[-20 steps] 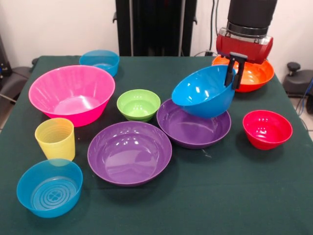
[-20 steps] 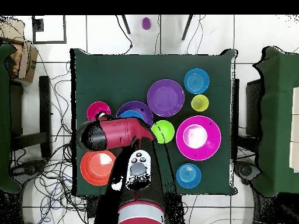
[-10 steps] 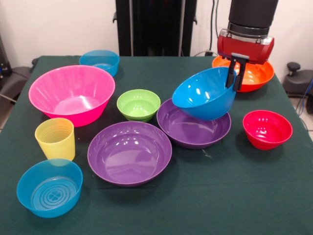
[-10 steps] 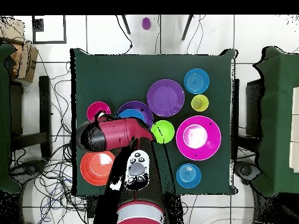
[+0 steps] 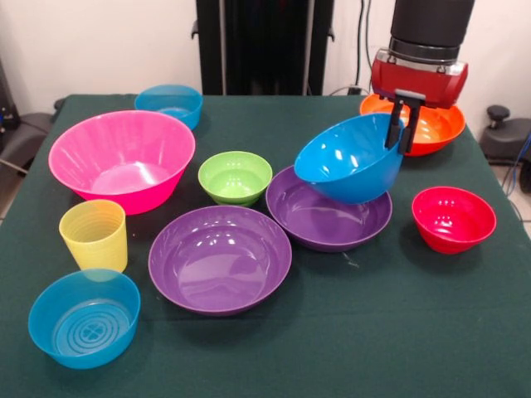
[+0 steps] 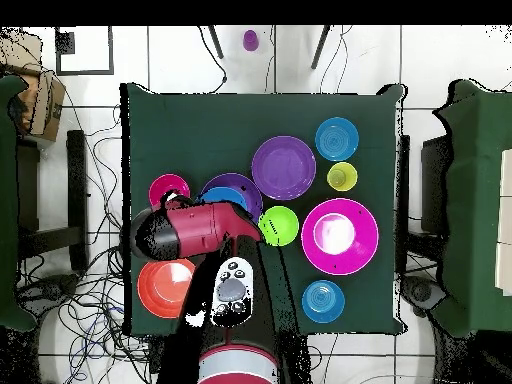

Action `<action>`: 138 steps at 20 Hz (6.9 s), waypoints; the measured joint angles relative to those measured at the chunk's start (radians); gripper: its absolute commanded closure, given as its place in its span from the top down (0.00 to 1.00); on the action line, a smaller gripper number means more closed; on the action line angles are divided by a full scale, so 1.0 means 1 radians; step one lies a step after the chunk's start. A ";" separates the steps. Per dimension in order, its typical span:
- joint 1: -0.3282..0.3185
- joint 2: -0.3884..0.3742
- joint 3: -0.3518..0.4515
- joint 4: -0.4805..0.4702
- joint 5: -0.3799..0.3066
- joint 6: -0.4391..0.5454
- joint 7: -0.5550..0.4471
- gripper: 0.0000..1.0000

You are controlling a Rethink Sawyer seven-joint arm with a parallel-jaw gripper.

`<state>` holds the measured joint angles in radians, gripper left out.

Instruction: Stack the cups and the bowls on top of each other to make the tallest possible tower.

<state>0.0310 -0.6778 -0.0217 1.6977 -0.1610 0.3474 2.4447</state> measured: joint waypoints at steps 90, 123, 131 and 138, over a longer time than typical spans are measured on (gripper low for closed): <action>-0.184 -0.041 0.065 -0.060 -0.070 -0.119 0.000 1.00; -0.147 -0.027 0.110 -0.084 -0.121 -0.141 0.000 1.00; -0.152 0.019 0.111 -0.110 -0.149 -0.179 0.000 1.00; -0.146 0.020 0.104 -0.111 -0.153 -0.179 0.000 1.00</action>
<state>-0.1154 -0.6574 0.0823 1.5864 -0.3137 0.1681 2.4447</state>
